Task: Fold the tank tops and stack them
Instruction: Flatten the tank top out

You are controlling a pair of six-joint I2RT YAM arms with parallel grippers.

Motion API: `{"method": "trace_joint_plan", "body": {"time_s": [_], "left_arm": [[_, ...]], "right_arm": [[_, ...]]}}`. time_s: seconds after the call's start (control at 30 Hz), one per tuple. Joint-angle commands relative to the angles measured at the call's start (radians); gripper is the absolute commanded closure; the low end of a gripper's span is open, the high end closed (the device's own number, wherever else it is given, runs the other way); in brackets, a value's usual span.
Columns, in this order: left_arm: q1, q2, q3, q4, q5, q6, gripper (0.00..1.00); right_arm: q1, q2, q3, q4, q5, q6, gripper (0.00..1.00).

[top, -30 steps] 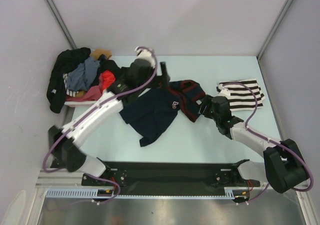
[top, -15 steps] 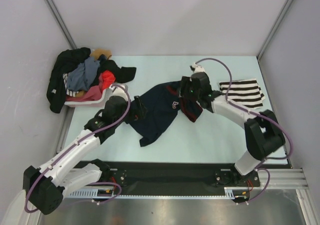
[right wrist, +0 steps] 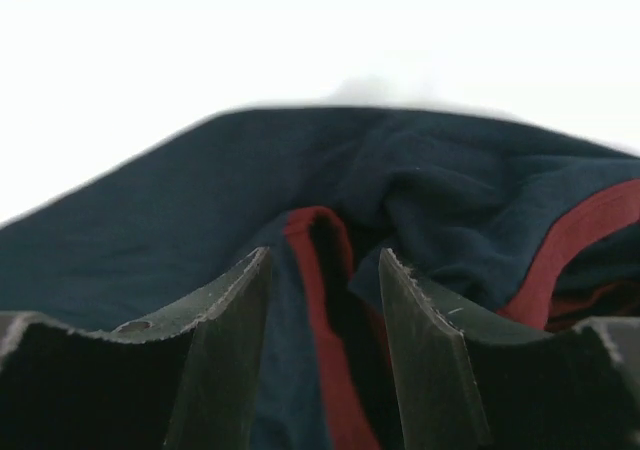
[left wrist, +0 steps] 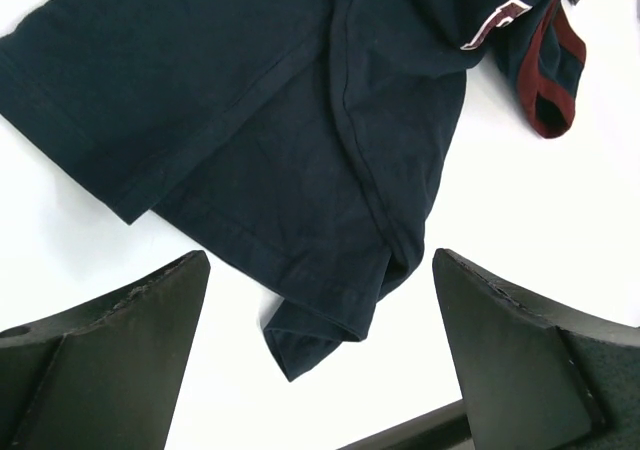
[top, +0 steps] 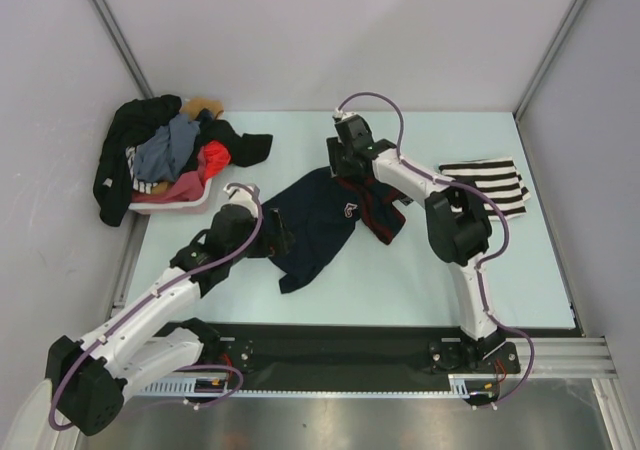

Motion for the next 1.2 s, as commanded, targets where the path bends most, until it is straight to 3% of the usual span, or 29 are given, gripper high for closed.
{"method": "trace_joint_plan", "body": {"time_s": [0.0,0.5,1.0,1.17], "left_arm": [[-0.002,-0.026,-0.01,0.018,0.021,-0.007,0.0],[-0.002,-0.025,-0.027,0.034,0.027,-0.008,0.0],[-0.002,-0.043,-0.029,0.029,0.033,-0.024,0.0],[-0.002,-0.039,-0.035,0.035,0.036,-0.025,0.0]], "right_arm": [[0.006,0.046,0.071,-0.075,0.028,-0.048,0.47],[0.013,0.127,0.122,-0.021,-0.048,-0.081,0.48],[0.019,0.088,0.149,-0.008,-0.01,-0.136,0.48],[0.019,0.118,0.143,-0.006,-0.034,-0.133,0.58]]}}
